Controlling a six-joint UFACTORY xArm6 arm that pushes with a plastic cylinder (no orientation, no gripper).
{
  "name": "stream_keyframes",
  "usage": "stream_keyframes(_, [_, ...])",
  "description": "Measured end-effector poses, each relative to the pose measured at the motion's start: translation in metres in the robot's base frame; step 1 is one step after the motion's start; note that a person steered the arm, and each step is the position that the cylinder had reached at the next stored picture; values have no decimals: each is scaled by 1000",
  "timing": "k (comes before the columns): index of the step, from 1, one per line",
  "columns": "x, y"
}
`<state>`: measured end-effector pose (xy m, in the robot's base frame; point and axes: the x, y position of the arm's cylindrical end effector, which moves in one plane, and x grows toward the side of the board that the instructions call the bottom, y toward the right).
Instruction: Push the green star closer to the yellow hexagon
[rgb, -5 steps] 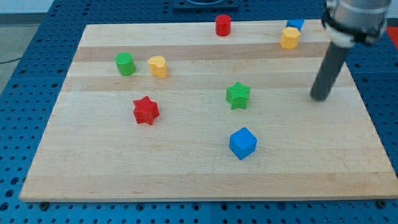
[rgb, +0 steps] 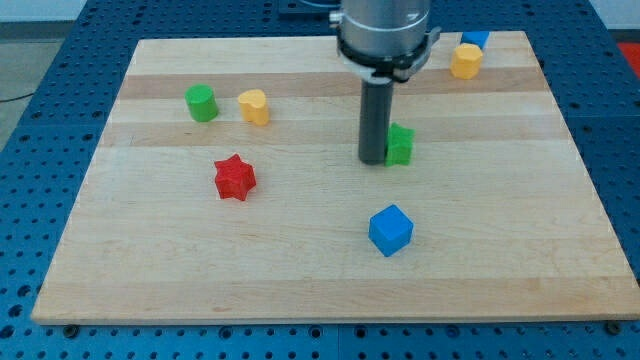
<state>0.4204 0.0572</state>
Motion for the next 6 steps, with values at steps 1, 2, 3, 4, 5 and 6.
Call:
stream_keyframes(1, [-27, 36])
stream_keyframes(2, [-13, 60])
stream_keyframes(3, [26, 68])
stream_keyframes(4, [12, 90])
stream_keyframes(5, [-28, 102])
stream_keyframes(6, [-60, 107])
